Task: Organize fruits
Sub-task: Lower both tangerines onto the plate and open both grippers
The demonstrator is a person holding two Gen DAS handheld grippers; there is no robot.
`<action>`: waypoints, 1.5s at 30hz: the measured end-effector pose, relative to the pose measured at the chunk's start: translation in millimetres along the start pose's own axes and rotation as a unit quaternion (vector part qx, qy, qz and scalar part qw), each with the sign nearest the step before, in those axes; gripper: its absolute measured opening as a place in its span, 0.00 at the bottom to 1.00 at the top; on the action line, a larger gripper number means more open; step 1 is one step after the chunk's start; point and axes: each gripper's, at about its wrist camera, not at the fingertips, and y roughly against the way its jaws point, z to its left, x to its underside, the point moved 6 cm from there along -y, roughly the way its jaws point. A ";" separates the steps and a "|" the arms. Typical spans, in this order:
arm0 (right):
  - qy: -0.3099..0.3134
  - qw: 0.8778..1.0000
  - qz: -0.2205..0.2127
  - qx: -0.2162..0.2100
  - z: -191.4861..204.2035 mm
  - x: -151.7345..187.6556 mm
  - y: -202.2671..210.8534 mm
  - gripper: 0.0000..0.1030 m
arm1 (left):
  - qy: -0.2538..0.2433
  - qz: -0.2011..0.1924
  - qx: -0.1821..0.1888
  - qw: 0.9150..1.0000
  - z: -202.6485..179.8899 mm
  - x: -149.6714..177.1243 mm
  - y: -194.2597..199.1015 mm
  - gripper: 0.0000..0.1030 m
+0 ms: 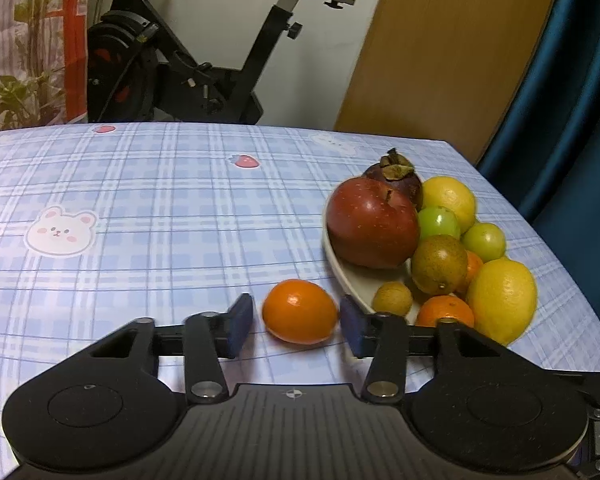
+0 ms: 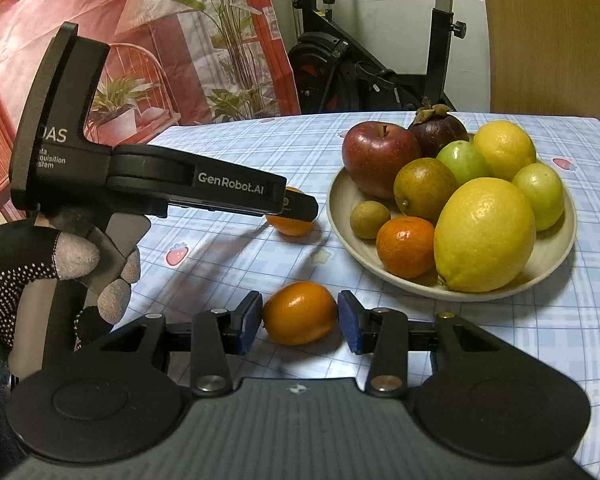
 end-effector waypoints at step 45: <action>-0.077 0.986 -0.089 0.119 -130.8 -32.6 41.7 0.43 | -0.063 -0.025 0.028 0.997 -55.7 -22.6 0.4 0.43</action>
